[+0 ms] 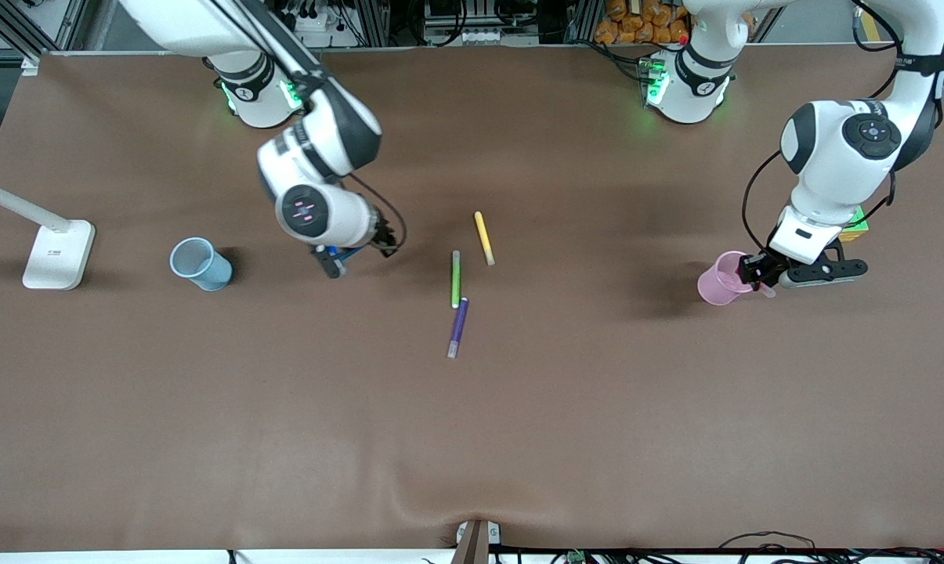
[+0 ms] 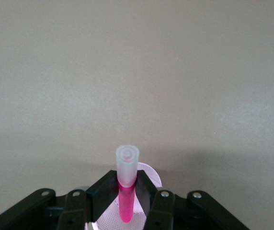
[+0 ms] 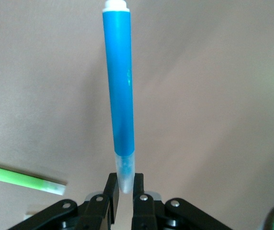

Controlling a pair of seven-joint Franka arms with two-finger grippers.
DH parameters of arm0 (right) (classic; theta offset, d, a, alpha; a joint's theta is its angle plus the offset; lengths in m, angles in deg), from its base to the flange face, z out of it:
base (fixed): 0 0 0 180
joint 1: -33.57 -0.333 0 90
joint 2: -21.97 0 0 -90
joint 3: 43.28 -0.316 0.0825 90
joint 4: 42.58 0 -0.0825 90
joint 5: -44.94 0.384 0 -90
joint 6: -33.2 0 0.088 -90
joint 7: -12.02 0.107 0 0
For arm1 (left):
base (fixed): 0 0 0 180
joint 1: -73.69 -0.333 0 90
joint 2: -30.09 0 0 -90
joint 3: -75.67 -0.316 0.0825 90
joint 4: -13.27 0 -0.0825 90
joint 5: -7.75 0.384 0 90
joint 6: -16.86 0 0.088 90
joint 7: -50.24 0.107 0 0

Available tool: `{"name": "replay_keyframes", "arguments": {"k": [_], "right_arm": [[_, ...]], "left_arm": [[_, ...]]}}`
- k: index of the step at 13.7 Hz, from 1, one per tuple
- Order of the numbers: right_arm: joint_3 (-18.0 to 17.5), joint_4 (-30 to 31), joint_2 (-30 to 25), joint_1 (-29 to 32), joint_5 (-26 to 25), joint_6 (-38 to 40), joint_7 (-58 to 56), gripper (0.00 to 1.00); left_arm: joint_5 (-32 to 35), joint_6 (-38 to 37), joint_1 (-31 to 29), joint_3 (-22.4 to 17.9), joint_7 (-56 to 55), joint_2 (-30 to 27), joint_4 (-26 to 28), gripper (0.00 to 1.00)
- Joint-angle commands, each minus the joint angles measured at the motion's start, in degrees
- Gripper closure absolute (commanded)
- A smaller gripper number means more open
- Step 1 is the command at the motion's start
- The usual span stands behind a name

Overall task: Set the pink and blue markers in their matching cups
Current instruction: 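Carry the blue marker over the blue cup while the left gripper withdraws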

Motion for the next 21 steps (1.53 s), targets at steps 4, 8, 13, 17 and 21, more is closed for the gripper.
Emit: {"name": "replay_keyframes", "arguments": {"k": [4,8,13,17,21], "right_arm": [[17.21,0.52,-5.65,2.10,15.71,17.37,-26.49,1.00],[24.26,-1.41,-5.82,3.24,16.25,24.15,-31.77,1.00],[28.12,-1.15,-5.47,6.49,18.18,27.93,-36.87,1.00],[34.36,-0.80,-4.51,7.11,19.15,31.37,-45.22,1.00],[39.55,-0.71,-1.26,7.20,19.33,32.78,-54.62,1.00]], "left_arm": [[1.19,-3.89,-0.43,0.92,-0.23,0.28,-2.45,0.00],[1.19,-19.66,-0.25,3.02,-0.06,-0.96,-13.50,0.00],[0.13,-43.43,-0.08,5.23,0.03,-0.34,-34.17,0.00],[-4.16,-57.31,-0.08,6.37,-0.06,-0.43,-46.56,0.00],[-4.61,-63.74,0.01,6.63,0.03,-0.69,-52.81,0.00]]}}
